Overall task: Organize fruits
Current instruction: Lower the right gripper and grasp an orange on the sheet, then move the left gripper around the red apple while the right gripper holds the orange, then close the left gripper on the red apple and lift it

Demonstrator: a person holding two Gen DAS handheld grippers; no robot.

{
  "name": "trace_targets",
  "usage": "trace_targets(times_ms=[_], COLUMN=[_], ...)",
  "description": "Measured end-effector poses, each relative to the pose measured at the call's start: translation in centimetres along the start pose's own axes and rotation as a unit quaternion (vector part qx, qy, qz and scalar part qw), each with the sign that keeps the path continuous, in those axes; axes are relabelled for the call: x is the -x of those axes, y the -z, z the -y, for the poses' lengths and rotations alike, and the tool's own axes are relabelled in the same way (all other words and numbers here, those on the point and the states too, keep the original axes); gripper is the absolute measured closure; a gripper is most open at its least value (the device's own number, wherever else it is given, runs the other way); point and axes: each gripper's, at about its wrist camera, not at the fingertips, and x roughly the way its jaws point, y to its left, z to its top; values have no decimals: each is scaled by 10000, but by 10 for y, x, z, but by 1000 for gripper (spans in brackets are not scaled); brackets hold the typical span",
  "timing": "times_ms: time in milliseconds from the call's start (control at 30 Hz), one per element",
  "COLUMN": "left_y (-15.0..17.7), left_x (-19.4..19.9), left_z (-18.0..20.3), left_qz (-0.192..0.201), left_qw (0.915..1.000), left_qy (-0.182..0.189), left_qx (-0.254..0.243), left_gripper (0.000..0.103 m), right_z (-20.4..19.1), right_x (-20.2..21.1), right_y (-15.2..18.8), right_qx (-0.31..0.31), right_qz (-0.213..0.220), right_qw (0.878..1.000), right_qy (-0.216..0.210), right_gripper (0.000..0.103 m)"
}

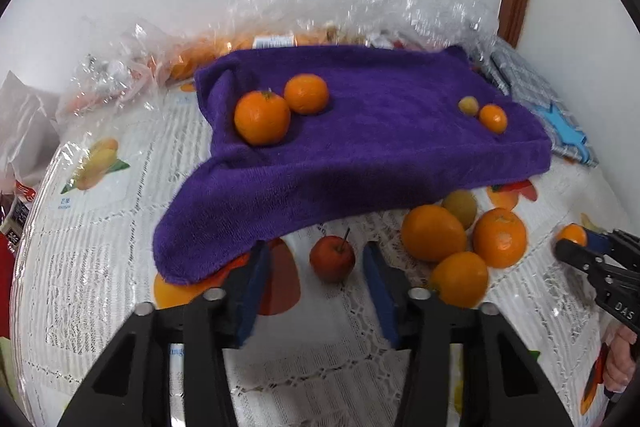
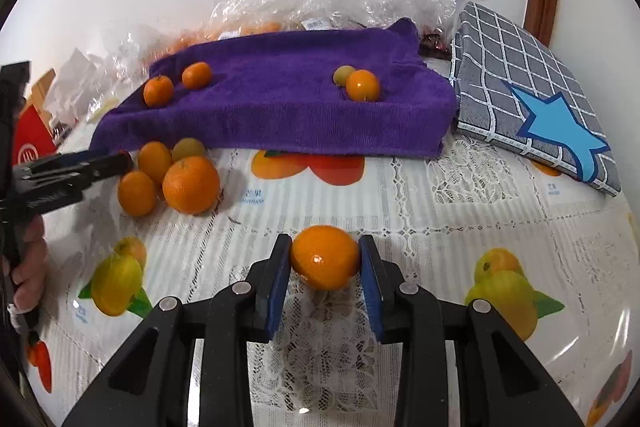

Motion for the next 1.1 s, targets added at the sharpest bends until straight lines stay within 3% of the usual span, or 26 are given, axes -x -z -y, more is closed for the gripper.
trace_targets(times_ms=[100, 267, 500, 633, 900, 1100], left_y=[-1, -1, 0, 2, 2, 1], left_x=[0, -2, 1, 8, 23, 31], left_z=[3, 4, -9, -16, -12, -21], left_qz=[-8, -58, 16, 201, 589, 811], left_qw=[10000, 9999, 9981, 9942, 9923, 9888], left_qy=[-19, 0, 558, 938, 1008, 1070], left_qx=[-71, -92, 276, 479, 421, 648], left_gripper=[77, 78, 80, 80, 80, 80], right_z=[-1, -1, 6, 4, 3, 12], right_x=[-1, -6, -5, -3, 10, 13], right_y=[0, -1, 0, 1, 4, 3], right_qx=[20, -31, -245, -183, -161, -403], right_qz=[-15, -120, -114, -30, 312, 370], right_qw=[10000, 9999, 9996, 9998, 9991, 9976], right_qy=[25, -1, -24, -3, -238, -431], right_gripper=[70, 70, 69, 70, 70, 70])
